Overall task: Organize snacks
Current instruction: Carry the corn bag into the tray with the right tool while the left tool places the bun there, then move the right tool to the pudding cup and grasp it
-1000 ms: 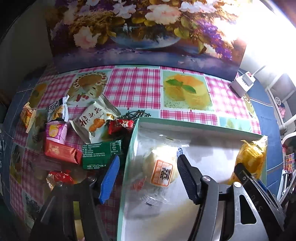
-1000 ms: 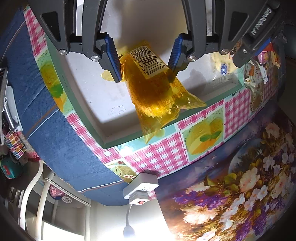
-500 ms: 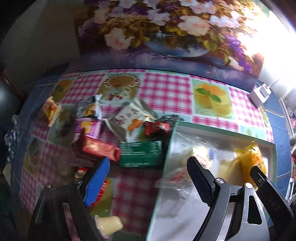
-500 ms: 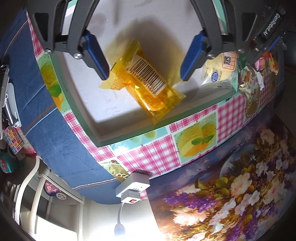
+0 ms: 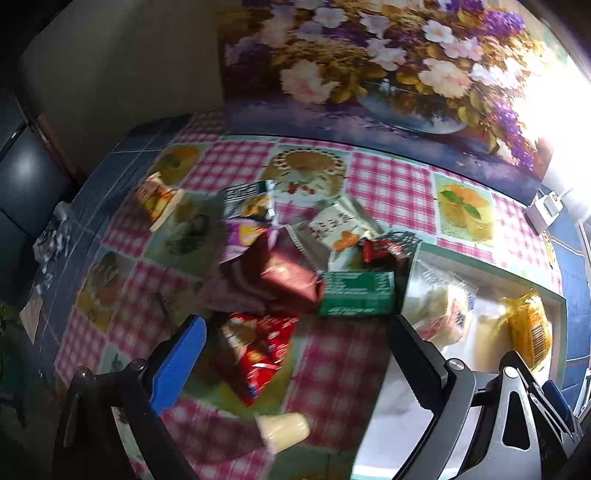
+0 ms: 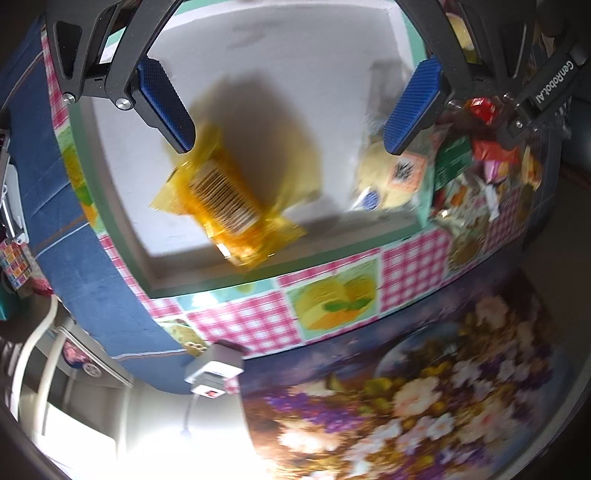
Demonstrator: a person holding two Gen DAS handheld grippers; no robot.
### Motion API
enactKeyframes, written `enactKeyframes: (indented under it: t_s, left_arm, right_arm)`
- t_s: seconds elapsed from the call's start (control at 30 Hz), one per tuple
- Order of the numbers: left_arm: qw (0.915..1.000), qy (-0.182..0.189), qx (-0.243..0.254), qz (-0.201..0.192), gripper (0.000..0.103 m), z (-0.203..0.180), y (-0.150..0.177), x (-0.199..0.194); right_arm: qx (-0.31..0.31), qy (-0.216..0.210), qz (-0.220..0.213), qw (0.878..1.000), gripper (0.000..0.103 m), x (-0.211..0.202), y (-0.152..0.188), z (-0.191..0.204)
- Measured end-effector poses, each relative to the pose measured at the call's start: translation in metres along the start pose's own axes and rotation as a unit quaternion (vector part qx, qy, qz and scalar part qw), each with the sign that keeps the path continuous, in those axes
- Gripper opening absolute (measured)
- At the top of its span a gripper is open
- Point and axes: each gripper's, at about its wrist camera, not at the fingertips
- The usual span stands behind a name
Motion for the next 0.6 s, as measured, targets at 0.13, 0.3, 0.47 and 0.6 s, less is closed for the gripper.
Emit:
enactKeyframes:
  t_s: [0.13,0.3,0.47,0.6]
  left_arm:
    - [0.9999,-0.006,-0.008,-0.009,0.098,0.020,0.009,-0.007]
    - [0.9993,-0.016,-0.023,-0.026,0.098,0.054,0.023,-0.016]
    - [0.9984,-0.034,-0.034,-0.029,0.098,0.083,0.037,-0.018]
    - [0.9970,-0.031,-0.067,-0.022,0.098,0.111,0.042,-0.015]
  right_arm:
    - [-0.027,-0.008,-0.011,1.000,0.103,-0.011,0.012,0.021]
    - [-0.037,-0.071,0.011,0.997,0.103,-0.014,0.030,0.043]
    - [-0.081,-0.090,0.017,0.992,0.103,-0.022,0.046,0.080]
    - [-0.114,-0.109,0.027,0.987,0.103,-0.023,0.056,0.106]
Point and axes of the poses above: each gripper's, at about its wrist camera, not at the fingertips, and x roughly the way its jaws point, z to its left, y to its underside, and after that the axes turned 5 degrees about -x, right-handed
